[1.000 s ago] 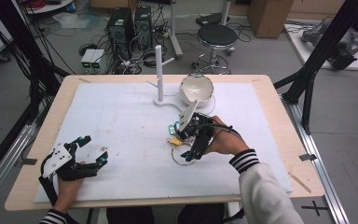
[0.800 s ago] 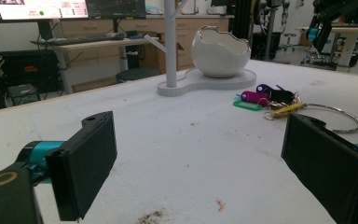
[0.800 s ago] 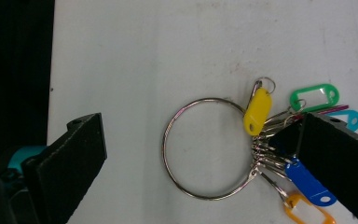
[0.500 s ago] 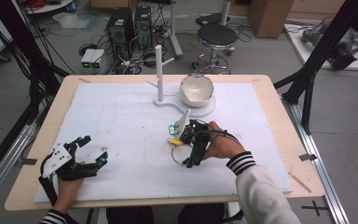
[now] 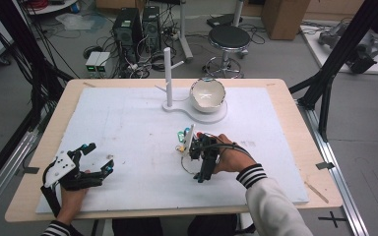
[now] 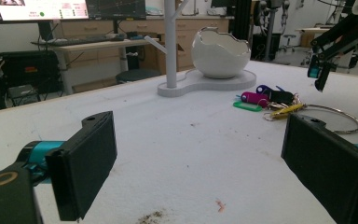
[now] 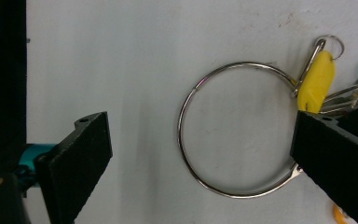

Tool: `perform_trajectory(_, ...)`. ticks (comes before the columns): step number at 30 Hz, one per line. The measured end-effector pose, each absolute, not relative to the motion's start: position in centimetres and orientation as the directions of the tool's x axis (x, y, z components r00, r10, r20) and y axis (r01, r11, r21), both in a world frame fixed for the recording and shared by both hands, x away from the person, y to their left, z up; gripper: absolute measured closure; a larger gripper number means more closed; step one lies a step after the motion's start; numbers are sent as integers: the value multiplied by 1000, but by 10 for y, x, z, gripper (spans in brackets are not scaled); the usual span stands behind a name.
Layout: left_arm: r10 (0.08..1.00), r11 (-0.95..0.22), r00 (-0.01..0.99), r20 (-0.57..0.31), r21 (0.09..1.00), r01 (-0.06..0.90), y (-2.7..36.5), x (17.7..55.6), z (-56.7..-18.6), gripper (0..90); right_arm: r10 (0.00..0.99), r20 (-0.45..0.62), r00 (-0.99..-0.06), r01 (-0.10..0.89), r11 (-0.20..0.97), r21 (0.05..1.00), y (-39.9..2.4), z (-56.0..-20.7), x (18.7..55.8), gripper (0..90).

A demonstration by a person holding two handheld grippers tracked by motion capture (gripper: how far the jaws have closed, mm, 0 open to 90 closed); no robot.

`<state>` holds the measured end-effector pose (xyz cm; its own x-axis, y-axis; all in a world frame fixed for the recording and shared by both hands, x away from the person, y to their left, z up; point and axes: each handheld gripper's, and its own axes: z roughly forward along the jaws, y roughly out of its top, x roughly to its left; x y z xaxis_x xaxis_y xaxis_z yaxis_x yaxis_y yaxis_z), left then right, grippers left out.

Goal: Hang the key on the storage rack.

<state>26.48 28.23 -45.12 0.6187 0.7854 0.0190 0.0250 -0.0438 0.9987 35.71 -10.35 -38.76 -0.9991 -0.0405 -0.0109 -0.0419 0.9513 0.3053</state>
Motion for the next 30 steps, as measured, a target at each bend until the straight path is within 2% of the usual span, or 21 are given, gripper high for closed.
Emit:
perform_trajectory(4, 785, -44, 619, 19, 999, 25, 282, 265, -451, 107, -55, -8, -998, -55, 960, 276, -102, -393, 357, 89)
perform_trajectory(7, 785, -48, 619, 22, 999, 25, 282, 265, -451, 107, -59, 14, -998, -54, 966, 252, -100, -394, 357, 202)
perform_trajectory(12, 786, -43, 618, 19, 999, 24, 282, 265, -451, 107, -65, 1, -998, -63, 971, 230, -97, -395, 357, 268)
perform_trajectory(15, 786, -44, 619, 19, 999, 24, 282, 265, -451, 107, -70, 1, -998, -68, 973, 219, -95, -395, 358, 341)
perform_trajectory(16, 786, -44, 618, 19, 999, 25, 282, 265, -451, 107, -77, 4, -997, -75, 975, 207, -95, -395, 359, 406)
perform_trajectory(23, 786, -43, 617, 18, 999, 26, 282, 265, -451, 107, -85, -1, -996, -83, 980, 179, -93, -396, 358, 493)
perform_trajectory(24, 786, -43, 618, 17, 999, 27, 283, 265, -451, 107, -94, -3, -996, -93, 981, 170, -93, -396, 359, 535)
perform_trajectory(27, 786, -43, 618, 17, 999, 27, 283, 265, -451, 107, -107, -3, -994, -106, 983, 148, -91, -397, 358, 584)
perform_trajectory(30, 786, -43, 618, 17, 999, 28, 283, 265, -451, 107, -113, 0, -994, -112, 984, 142, -91, -398, 358, 602)
